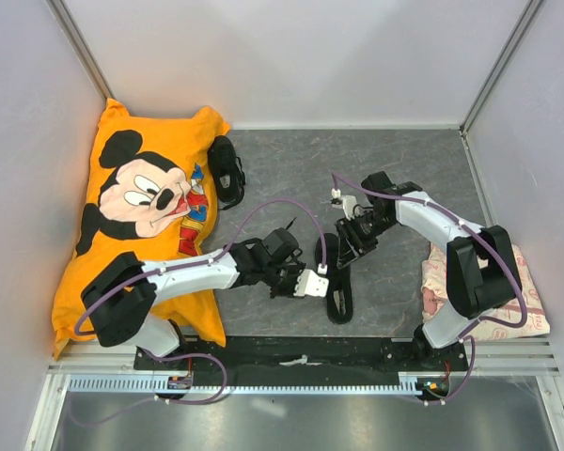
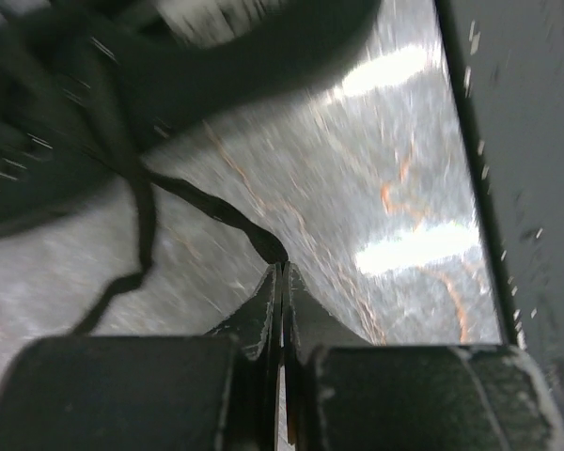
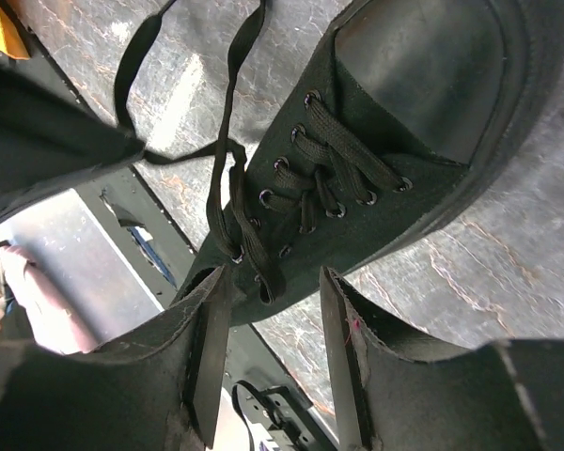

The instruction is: Tie the shoes

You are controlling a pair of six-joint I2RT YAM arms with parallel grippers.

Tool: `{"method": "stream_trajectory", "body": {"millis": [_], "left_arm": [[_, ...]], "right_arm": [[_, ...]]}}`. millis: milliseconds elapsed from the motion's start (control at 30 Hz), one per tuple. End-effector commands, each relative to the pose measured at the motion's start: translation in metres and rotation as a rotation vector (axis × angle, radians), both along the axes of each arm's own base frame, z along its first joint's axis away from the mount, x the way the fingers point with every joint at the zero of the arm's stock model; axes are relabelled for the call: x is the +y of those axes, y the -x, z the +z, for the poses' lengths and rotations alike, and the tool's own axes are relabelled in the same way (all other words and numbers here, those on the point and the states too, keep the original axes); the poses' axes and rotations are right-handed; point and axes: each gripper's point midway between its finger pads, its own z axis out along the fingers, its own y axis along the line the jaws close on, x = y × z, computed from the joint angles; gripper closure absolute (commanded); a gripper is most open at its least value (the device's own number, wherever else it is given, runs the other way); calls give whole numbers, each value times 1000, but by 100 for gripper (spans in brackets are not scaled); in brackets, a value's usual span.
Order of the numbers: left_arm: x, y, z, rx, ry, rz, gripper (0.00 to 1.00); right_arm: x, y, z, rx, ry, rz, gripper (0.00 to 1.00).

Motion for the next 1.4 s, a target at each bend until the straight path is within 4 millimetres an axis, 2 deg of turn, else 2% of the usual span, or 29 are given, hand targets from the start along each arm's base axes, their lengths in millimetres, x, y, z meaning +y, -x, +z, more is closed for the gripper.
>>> {"method": "stream_trajectory", "body": {"millis": [0,300,333,500,600,667,767,900,933,967,1000,1067,1367], "left_arm": [[-30,1,53,34,180,32,98],[-43,-4,83,57,279,114,98],[-45,-6,88,54,294,123,98],[-51,-13,98,47,339,170,98],[-54,-16,103,43,363,185,99],[-56,-19,105,37,372,199,98],[-59,-25,107,32,388,239,99],[-65,-44,115,9,445,355,99],[-64,-52,113,-13,442,406,98],[-65,-56,114,-21,449,425,99],[-64,-61,114,-33,452,464,99],[-67,-64,113,-43,461,479,99],[-77,-53,101,-116,487,419,98]], "right_arm": [[9,0,0,5,-63,23,50],[13,10,-3,39,-88,45,55],[13,9,-3,37,-90,48,58],[12,7,-7,34,-78,51,61],[12,3,-7,20,-67,47,60],[9,-1,-11,6,-44,36,48],[9,-2,-12,4,-36,40,46],[10,-1,-11,7,-48,44,59],[11,-1,-9,4,-55,46,71],[11,0,-9,9,-59,48,77],[12,1,-8,13,-66,50,88],[13,2,-7,19,-71,52,98],[15,-2,9,-4,-111,35,100]]}}
